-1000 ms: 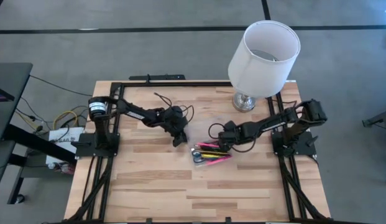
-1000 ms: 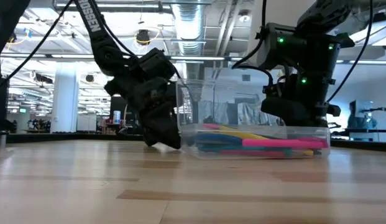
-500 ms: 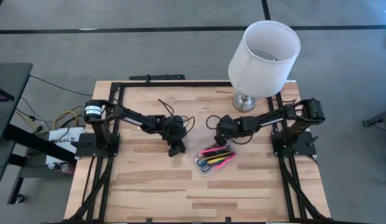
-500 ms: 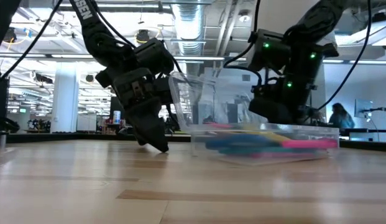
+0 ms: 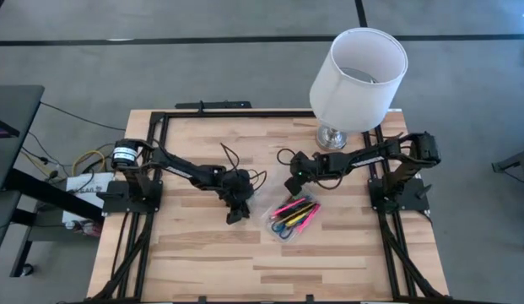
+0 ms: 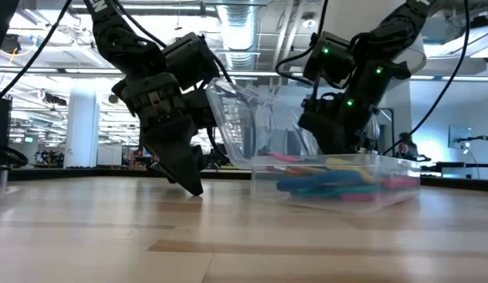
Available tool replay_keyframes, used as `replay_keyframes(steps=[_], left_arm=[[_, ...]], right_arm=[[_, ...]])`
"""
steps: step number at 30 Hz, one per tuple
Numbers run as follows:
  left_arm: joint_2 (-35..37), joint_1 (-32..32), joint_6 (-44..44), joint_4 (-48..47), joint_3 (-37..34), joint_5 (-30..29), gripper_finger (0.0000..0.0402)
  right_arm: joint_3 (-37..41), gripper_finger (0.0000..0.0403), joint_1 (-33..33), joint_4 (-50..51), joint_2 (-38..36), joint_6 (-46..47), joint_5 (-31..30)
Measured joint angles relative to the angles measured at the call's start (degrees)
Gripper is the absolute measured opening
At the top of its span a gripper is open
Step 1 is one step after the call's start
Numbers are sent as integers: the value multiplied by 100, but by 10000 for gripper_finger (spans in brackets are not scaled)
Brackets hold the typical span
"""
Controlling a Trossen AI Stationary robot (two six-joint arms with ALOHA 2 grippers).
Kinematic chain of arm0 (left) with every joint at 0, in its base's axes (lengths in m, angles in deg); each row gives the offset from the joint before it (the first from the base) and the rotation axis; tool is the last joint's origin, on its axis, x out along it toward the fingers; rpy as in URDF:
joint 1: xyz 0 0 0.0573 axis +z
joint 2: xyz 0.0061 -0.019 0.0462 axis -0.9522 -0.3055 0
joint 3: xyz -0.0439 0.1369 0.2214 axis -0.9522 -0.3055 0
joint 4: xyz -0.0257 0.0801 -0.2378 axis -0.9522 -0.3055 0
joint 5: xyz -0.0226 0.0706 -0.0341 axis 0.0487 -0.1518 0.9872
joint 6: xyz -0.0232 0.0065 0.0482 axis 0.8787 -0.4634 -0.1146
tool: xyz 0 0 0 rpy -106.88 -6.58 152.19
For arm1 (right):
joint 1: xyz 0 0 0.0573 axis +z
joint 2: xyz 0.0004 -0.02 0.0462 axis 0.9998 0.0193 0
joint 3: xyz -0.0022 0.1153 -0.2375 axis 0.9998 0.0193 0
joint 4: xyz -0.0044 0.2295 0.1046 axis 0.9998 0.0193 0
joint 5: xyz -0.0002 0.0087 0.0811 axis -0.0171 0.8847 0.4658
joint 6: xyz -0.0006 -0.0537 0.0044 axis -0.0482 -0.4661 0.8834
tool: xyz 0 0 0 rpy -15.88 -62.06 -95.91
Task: Pick & place school supplies into a supply box
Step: Close the transparent supply box
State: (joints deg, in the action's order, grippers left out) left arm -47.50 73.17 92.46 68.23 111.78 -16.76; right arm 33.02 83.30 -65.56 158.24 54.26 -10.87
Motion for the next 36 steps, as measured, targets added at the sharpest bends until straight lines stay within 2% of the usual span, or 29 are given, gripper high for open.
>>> replay_keyframes(steps=[9, 15, 18, 22, 27, 30, 33, 36], left_arm=[[-4, -401, 314, -20, 0, -269, 86], [59, -521, 513, -326, -3, -720, 86], [291, -525, 788, -241, -298, -976, 86], [846, -529, 1198, -192, -848, -1604, 86], [1566, -519, 1377, 23, -1461, -2455, 86], [1757, -448, 1356, 222, -1649, -2836, 86], [1759, -313, 1183, 279, -1657, -2886, 86], [1666, -120, 873, 506, -1657, -2861, 86]], right_arm=[[-159, 54, -276, -398, -7, -458, 220], [-579, 54, -281, -437, -9, -1015, 225], [-744, 54, -281, -479, -11, -1171, 229], [-844, 54, -280, -736, -11, -1277, 273], [-933, 54, -268, -562, -15, -887, 180], [-933, 54, -190, -255, -87, -567, 200], [-938, 54, 27, 114, -239, -373, 177], [-931, 54, 329, 495, -493, -161, -113]])
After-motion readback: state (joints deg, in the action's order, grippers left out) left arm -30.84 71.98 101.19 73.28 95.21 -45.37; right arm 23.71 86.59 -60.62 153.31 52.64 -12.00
